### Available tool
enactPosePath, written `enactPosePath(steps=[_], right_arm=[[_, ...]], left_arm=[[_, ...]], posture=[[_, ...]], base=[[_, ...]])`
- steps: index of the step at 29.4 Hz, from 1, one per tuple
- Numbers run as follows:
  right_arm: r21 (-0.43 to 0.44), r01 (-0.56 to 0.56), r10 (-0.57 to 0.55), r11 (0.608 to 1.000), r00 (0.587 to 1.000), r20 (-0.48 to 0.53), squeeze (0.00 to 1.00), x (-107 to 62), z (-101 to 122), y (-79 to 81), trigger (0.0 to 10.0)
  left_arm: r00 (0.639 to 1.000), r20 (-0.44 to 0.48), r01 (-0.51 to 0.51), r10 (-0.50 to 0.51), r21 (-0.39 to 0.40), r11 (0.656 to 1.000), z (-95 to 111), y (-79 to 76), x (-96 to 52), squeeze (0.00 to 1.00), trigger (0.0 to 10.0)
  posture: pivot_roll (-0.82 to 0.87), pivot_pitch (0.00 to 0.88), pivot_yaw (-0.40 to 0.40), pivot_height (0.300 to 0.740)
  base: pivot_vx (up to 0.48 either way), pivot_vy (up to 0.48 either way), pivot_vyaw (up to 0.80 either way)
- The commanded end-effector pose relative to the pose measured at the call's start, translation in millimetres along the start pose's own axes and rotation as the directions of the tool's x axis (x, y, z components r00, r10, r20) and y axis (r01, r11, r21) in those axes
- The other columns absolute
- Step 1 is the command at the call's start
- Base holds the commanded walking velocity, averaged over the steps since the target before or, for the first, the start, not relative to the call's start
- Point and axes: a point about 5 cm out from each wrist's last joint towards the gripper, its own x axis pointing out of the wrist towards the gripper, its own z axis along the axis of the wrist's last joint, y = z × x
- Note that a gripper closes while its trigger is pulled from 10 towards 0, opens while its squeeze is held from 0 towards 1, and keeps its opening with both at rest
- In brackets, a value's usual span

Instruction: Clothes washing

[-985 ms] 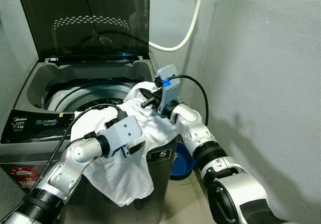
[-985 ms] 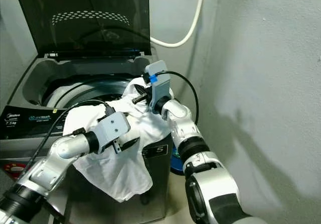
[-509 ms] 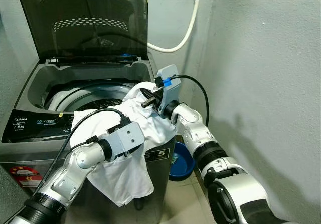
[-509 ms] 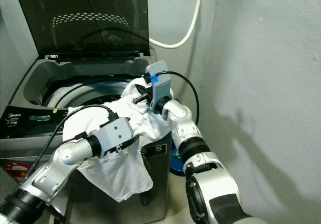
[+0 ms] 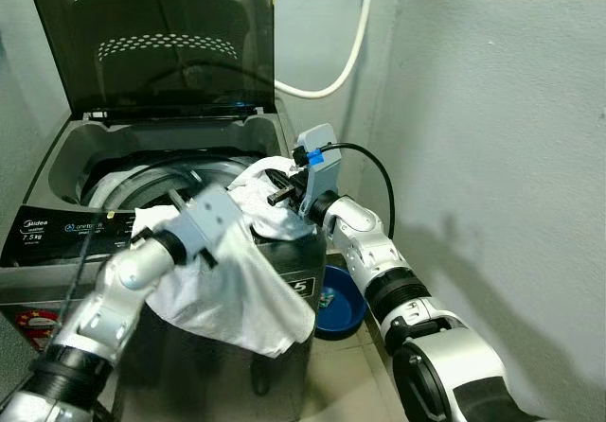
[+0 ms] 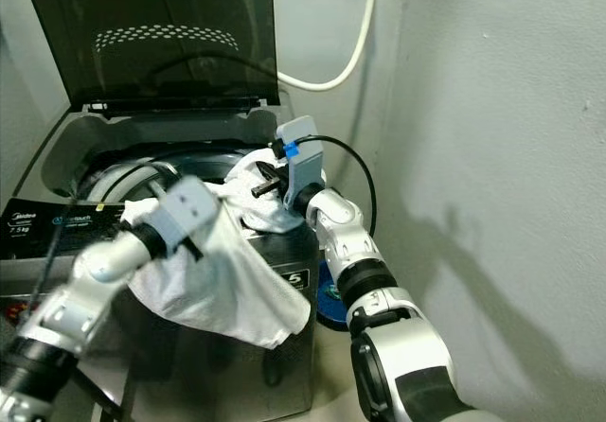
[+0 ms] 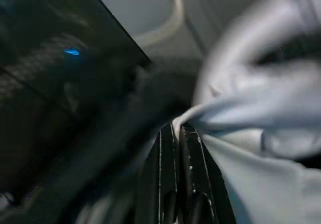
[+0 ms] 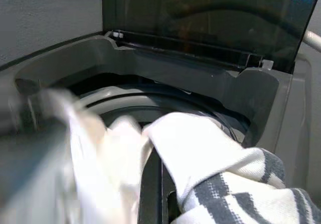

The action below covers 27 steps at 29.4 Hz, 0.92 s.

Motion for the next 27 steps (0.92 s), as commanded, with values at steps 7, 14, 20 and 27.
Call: enactPosePath(steps=[7,14,20,27], right_arm=[[0.019,0.0,0.0,1.0,1.0,0.0,0.0,-1.0,-0.6,-0.4,10.0],[0.287,-0.247,0.202,0.926,0.963,0.176,1.0,-7.9,7.2,12.4,10.0],[0.319,-0.288,0.227,0.903,0.95,0.216,1.0,-9.8,10.0,13.6,10.0],[0.433,-0.441,0.275,0.786,0.877,0.394,0.0,-27.5,20.8,10.2,10.0]], left_arm=[[0.971,0.138,-0.184,0.193,-0.079,0.98,30.4,40.2,2.5,0.0,0.0],[0.808,0.197,-0.58,0.555,0.098,0.809,57.9,146.1,-11.5,0.0,0.0],[0.785,0.192,-0.615,0.589,0.128,0.778,57.6,158.0,-14.8,0.0,0.0],[0.767,0.151,-0.639,0.624,0.082,0.765,57.0,195.7,-6.2,0.0,0.0]], posture=[[-0.02,0.0,-0.055,0.74],[-0.02,0.0,-0.046,0.74],[-0.02,0.0,-0.046,0.74],[-0.04,0.0,-0.036,0.74]], base=[[0.0,0.0,0.0],[0.0,0.0,0.0],[0.0,0.0,0.0],[0.0,0.0,0.0]])
